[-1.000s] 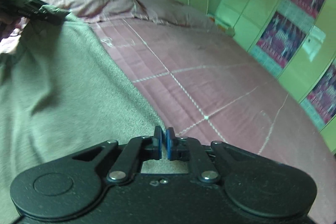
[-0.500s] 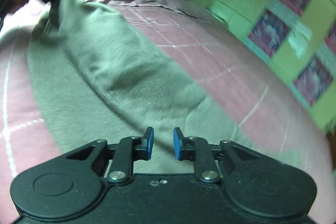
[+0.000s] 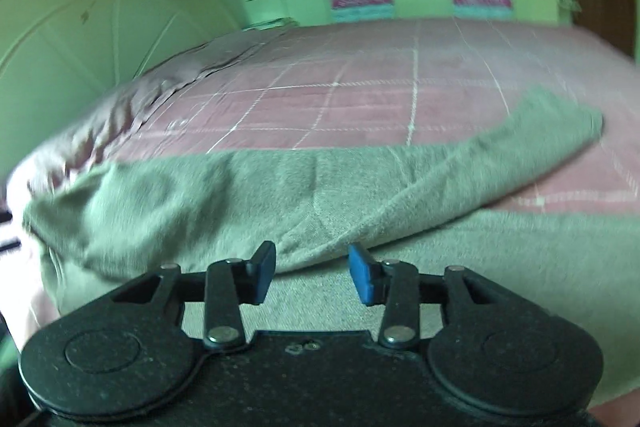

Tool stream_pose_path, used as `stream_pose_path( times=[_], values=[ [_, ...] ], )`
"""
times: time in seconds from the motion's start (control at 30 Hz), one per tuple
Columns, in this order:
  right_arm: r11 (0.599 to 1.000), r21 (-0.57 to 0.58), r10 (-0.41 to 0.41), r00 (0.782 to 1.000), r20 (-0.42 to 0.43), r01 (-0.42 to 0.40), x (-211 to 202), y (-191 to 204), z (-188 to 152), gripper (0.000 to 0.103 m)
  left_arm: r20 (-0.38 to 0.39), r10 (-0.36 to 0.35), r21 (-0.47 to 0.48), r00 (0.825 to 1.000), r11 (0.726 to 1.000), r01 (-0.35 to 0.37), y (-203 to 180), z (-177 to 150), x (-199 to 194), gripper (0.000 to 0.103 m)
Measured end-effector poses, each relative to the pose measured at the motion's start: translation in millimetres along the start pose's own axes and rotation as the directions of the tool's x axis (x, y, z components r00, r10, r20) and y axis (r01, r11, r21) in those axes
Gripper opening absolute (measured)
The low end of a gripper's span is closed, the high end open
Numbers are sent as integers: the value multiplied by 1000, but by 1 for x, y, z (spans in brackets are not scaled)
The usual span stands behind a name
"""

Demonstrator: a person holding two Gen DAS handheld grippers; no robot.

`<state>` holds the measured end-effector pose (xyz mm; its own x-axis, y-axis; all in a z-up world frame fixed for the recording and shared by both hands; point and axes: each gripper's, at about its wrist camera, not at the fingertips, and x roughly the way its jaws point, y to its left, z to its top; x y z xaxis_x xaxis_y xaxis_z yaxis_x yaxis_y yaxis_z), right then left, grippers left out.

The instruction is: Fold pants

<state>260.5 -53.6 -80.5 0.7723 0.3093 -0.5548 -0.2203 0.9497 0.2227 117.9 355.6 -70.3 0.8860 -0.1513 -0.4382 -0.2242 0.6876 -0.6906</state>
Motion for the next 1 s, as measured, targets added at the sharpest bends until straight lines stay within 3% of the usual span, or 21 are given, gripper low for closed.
stream_pose_path(
  times=[0.07,0.2,0.37,0.4,0.43,0.47,0.5,0.53,0.6,0.63,0.67,0.73,0.77,0.8,0.83,0.87,0.9,0.93,1.0],
  values=[
    [990,143,7,1000,-28,-3,13,-16,3,35,-41,-35,-117,999,993,30,4,2,24,66],
    [920,392,46,997,-55,-21,37,-42,2,35,-89,-46,-272,995,962,21,15,7,54,66],
    [839,544,56,995,-82,-2,68,-64,3,36,-131,-32,-336,991,942,-14,17,10,77,66],
    [824,566,54,995,-87,4,74,-68,3,34,-141,-28,-344,990,939,-22,18,10,81,66],
    [820,572,50,995,-87,9,78,-72,3,16,-144,-14,-338,990,941,-35,17,9,86,64],
    [825,565,36,995,-96,25,81,-74,5,2,-147,-1,-319,989,947,-46,16,14,91,55],
    [828,561,40,994,-98,22,82,-76,8,1,-173,12,-278,985,959,-61,13,20,99,26],
    [832,554,53,995,-79,-1,80,-77,14,0,-185,9,-238,983,970,-54,7,26,104,25],
    [861,505,58,998,26,-64,59,-72,34,0,-140,-70,-160,988,986,47,-10,54,102,24],
    [872,474,75,990,123,-125,39,-67,50,0,-94,-153,-103,984,984,143,-25,69,96,24],
    [885,434,85,976,202,-167,17,-63,58,0,-56,-242,-54,969,970,239,-37,79,88,24],
    [913,339,115,940,320,-227,-27,-57,56,0,-39,-407,99,912,907,409,-49,91,67,24],
    [923,301,132,932,337,-240,-43,-59,43,0,-60,-408,113,911,904,413,-42,90,62,24],
    [935,272,138,938,317,-230,-50,-59,26,0,-102,-387,77,916,915,396,-26,85,63,24],
    [945,255,143,959,244,-206,-44,-61,1,0,-160,-286,80,945,950,302,-9,75,66,25],
    [955,259,124,987,105,-148,-23,-62,-21,0,-231,-138,101,963,981,165,5,64,76,24],
    [956,280,98,995,-19,-89,-2,-63,-41,0,-297,-39,93,954,993,69,17,53,87,24],
    [949,308,92,994,-57,-70,9,-61,-56,0,-343,11,112,939,993,30,25,40,95,24],
    [946,317,75,997,-10,-68,8,-58,-68,0,-308,9,118,951,993,29,27,32,93,24]
  ],
)
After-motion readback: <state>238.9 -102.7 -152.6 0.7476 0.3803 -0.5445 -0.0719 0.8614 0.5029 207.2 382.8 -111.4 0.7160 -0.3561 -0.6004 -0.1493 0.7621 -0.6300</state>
